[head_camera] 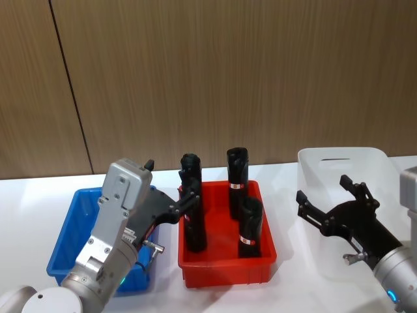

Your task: Pick the cotton swabs from the blue box and place them into the white box.

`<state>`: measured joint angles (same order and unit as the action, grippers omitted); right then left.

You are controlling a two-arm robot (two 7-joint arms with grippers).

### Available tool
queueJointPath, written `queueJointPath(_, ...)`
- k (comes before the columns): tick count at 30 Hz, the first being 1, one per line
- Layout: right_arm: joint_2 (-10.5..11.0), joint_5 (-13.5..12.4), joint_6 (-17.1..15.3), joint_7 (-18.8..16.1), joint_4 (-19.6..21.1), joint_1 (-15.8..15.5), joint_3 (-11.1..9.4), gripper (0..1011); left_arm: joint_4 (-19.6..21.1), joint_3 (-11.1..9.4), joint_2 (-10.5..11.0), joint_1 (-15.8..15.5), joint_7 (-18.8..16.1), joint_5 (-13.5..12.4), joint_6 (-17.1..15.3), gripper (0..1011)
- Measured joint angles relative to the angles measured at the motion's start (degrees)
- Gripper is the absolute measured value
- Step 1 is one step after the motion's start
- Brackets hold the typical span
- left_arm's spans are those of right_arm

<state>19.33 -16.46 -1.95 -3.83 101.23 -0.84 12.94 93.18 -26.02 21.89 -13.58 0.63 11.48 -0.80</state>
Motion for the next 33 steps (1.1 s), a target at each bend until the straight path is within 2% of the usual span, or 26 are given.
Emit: queueJointPath(33, 0.0, 0.0, 0.0, 0.0, 0.0, 0.0, 0.0, 1002, -0.2, 0.15, 0.01, -0.06, 0.1, 0.0, 0.35, 1003)
